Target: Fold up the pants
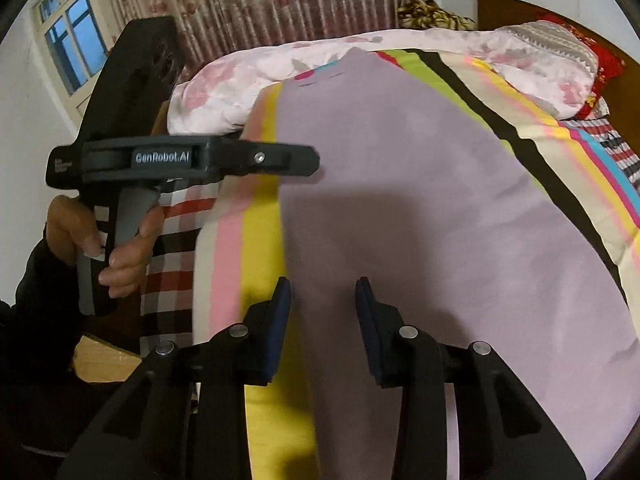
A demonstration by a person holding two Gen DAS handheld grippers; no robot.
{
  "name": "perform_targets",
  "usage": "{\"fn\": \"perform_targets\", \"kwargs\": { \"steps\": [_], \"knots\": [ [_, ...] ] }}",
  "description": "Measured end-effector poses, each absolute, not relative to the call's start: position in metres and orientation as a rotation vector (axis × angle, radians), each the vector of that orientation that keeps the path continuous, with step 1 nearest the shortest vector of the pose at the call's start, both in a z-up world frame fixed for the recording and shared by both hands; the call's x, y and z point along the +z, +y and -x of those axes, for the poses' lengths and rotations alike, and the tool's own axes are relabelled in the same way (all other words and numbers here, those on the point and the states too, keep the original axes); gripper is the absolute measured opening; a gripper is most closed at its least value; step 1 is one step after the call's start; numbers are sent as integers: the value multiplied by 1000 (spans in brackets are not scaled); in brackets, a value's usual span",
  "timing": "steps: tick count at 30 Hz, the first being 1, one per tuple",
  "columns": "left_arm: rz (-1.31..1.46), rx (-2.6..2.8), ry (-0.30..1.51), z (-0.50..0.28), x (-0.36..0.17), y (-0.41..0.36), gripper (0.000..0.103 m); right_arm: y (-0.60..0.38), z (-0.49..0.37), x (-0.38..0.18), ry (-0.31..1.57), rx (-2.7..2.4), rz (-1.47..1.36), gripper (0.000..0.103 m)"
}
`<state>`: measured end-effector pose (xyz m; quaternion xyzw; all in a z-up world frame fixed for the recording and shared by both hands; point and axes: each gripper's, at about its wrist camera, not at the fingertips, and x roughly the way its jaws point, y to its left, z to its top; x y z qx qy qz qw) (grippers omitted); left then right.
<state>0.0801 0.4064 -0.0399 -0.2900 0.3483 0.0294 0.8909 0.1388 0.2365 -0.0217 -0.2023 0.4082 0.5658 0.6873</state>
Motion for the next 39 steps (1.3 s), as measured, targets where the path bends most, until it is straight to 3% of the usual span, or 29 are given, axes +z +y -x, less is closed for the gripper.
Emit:
{"fn": "perform_targets", "kwargs": {
  "steps": [3, 5, 7, 8, 10, 12, 19, 20, 22, 24, 26, 28, 34, 35, 37, 39],
  "knots": [
    [590, 57, 723, -82, -41, 407, 63, 241, -130, -21, 888, 1277, 486, 32],
    [552, 59, 739, -87, -42, 404, 57, 245, -130, -26, 891, 1252, 513, 23],
    [510, 89, 770, -89, -45, 401, 46, 244, -131, -27, 873, 1255, 503, 20],
    [499, 104, 780, -89, -47, 402, 42, 244, -131, -27, 860, 1241, 504, 8],
    [483, 151, 778, -87, -45, 405, 11, 240, -129, -20, 827, 1216, 479, 5],
    [491, 151, 742, -79, -37, 407, 0, 238, -124, -10, 801, 1240, 483, 5],
    [476, 234, 793, -79, -44, 413, 1, 239, -126, -24, 878, 1260, 498, 9],
    [478, 234, 776, -77, -40, 411, 3, 238, -126, -21, 894, 1257, 500, 15],
    [469, 183, 715, -73, -26, 401, 21, 235, -126, -13, 898, 1258, 496, 28],
    [432, 107, 666, -75, -12, 385, 32, 230, -126, -9, 900, 1272, 472, 37],
    [366, 72, 713, -87, -12, 368, 34, 226, -126, -12, 913, 1253, 467, 61],
    [269, 70, 828, -101, -30, 350, 33, 222, -127, -23, 945, 1221, 468, 64],
    [78, 72, 864, -98, -31, 330, 35, 217, -126, -21, 982, 1247, 466, 64],
    [84, 65, 868, -97, -30, 331, 39, 215, -129, -17, 981, 1242, 451, 64],
    [135, 77, 851, -92, -25, 345, 85, 211, -140, -5, 931, 1211, 389, 64],
    [212, 166, 763, -80, -16, 374, 97, 209, -152, 2, 897, 1182, 330, 64]
  ]
}}
